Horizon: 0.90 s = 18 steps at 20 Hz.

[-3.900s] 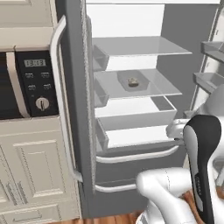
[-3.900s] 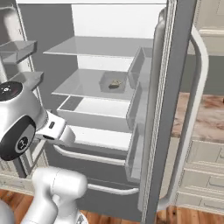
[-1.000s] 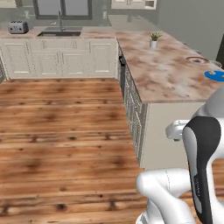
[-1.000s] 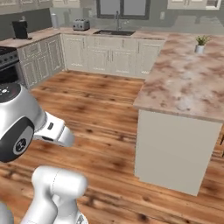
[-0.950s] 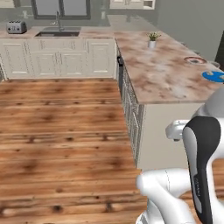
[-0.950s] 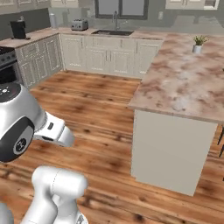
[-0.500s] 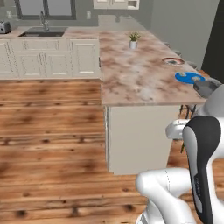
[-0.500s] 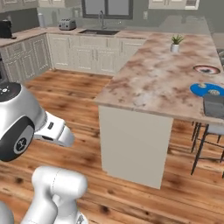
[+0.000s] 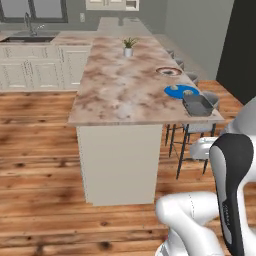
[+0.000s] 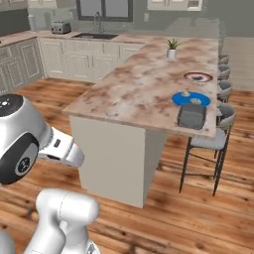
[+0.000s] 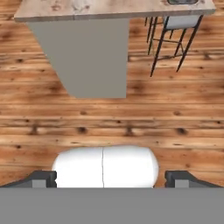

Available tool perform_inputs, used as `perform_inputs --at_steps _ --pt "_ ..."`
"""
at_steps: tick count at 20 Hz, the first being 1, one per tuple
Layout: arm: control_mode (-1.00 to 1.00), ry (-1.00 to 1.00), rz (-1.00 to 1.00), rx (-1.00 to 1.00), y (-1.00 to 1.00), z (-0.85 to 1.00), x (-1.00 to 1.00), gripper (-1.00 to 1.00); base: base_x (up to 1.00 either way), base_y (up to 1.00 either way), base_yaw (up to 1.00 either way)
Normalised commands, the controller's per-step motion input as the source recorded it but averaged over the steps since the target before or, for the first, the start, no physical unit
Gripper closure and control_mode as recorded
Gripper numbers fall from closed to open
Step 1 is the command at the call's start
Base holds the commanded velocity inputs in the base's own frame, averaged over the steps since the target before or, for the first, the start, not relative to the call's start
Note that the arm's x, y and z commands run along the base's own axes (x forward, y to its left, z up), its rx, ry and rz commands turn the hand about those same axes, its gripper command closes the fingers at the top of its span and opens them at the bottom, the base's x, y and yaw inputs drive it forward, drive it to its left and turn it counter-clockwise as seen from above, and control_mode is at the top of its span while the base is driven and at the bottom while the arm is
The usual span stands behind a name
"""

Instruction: Place two dumplings into each of the tupperware containers and then place the containers in the fridge.

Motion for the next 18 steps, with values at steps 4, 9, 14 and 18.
perform_inputs --at_steps 4,9,14,18 --pt "1.0 0.0 0.0 0.0 0.0 0.0 0.0 -1.0 0.49 -1.0 0.0" --pt "1.0 0.0 0.0 0.0 0.0 0.0 0.0 -1.0 0.78 -1.0 0.0" --pt "1.0 0.0 0.0 0.0 0.0 0.0 0.0 -1.0 0.99 -1.0 0.06" --pt "1.0 0.0 0.0 0.0 0.0 0.0 0.0 -1.0 0.93 -1.0 0.26"
